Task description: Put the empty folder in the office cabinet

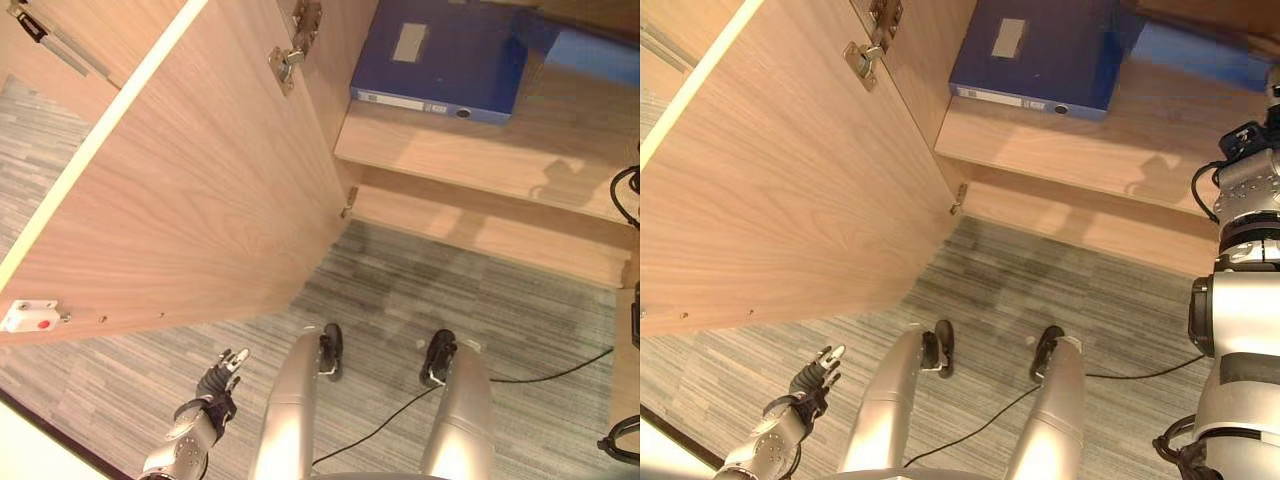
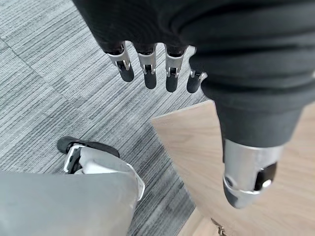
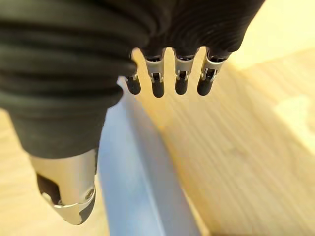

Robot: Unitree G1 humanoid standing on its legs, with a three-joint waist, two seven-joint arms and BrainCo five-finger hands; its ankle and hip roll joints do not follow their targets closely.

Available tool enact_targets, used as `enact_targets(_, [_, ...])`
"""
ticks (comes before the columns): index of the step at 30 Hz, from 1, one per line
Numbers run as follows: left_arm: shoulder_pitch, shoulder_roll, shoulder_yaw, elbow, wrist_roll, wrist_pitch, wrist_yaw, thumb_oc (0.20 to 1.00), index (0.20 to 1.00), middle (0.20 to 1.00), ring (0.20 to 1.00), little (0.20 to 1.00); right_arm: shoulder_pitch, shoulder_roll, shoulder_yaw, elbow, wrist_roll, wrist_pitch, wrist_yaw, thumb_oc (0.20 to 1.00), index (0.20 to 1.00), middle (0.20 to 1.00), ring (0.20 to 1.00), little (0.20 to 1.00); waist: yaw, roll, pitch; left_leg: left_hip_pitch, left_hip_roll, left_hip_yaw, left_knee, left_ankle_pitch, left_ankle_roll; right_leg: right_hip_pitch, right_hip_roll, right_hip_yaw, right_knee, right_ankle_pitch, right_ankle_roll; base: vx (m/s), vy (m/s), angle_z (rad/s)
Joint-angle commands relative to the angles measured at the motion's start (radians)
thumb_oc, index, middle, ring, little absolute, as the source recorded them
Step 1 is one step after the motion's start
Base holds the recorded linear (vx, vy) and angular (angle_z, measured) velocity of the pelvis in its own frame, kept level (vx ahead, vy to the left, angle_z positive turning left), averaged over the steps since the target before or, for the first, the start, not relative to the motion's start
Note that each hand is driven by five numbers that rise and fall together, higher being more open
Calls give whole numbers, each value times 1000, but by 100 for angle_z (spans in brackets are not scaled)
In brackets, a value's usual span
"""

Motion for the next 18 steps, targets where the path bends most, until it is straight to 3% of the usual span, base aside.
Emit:
enact_targets(1, [47, 48, 32, 42, 27, -13, -8, 1000, 1000, 1000, 1000, 1000, -67, -19, 21, -4, -13, -14, 43, 1000, 1000, 1000, 1000, 1000, 22, -22, 16, 38, 68, -31, -54, -47, -72, 75, -51, 16, -94, 17, 59, 0, 0, 0])
enact_targets(8, [32, 42, 41, 66, 31, -15, -7, 1000, 1000, 1000, 1000, 1000, -77, -9, 30, 45, -37, 15, 56, 1000, 1000, 1000, 1000, 1000, 30, -21, 19, 41, 66, -30, -48, -50, -70, 78, -53, 17, -87, 9, 55, 0, 0, 0])
enact_targets(18, [35, 48, 53, 99, 49, -10, -51, 1000, 1000, 1000, 1000, 1000, -130, -19, 219, 72, -296, 106, 164, 1000, 1000, 1000, 1000, 1000, 40, -27, 24, 45, 70, -27, -50, -42, -72, 81, -55, 13, -93, 19, 50, 0, 0, 0])
